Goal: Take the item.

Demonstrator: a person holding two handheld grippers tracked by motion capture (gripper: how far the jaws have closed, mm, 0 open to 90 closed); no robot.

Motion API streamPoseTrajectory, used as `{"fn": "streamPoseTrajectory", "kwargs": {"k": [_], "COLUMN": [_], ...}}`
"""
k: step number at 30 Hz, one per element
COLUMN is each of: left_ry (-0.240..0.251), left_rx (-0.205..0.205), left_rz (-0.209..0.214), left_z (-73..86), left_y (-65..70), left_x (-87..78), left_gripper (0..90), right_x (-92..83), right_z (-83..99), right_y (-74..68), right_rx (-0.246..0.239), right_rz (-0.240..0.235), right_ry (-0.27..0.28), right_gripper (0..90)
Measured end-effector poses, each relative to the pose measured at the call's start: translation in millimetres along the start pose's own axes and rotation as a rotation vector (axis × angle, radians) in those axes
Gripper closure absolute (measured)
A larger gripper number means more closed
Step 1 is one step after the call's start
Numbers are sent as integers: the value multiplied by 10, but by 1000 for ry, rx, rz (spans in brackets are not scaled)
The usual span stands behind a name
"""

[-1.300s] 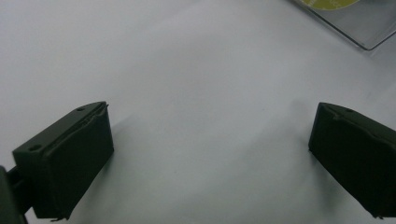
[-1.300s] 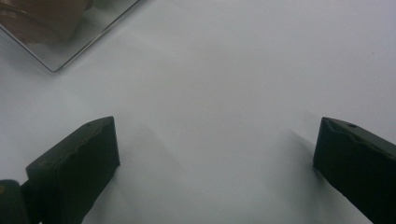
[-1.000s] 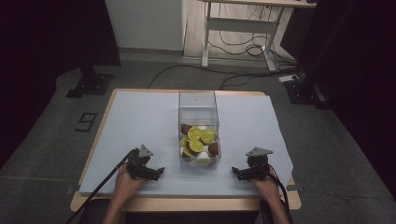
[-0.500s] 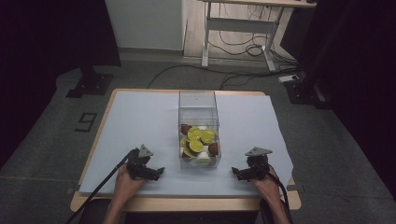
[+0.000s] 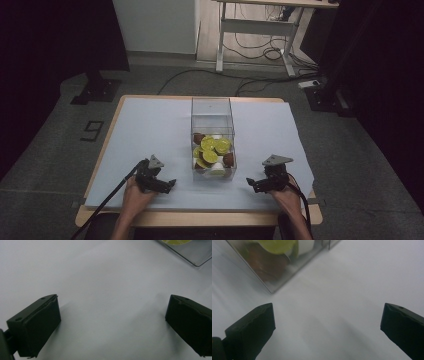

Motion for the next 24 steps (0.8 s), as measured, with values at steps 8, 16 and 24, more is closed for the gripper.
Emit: {"fn": "streamPoseTrajectory", "kwargs": {"k": [8, 16, 24], "left_ry": [0, 0, 0], "left_rx": [0, 1, -1], "left_rz": [0, -1, 0], "left_z": [0, 0, 0], "left_y": [0, 0, 1], "left_x": [0, 0, 1], "left_gripper": [0, 0, 0], "right_x": [-144, -192, -219], "right_z": [-198, -359, -519], "right_y": [-64, -116, -160], "right_rx": [-45, -55, -45], "right_rz": [-17, -33, -48], "right_ry": [45, 37, 36], "right_gripper": [0, 0, 23]}}
Point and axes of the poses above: each handheld gripper's, and its own axes: x roughly forward along the jaws, z roughly out of its underside, y roughly to its right, the point moved 2 cm from there along x, roughly forward along the jaws, and after that the axes turned 2 degrees about -y, right-handed, at the moved point
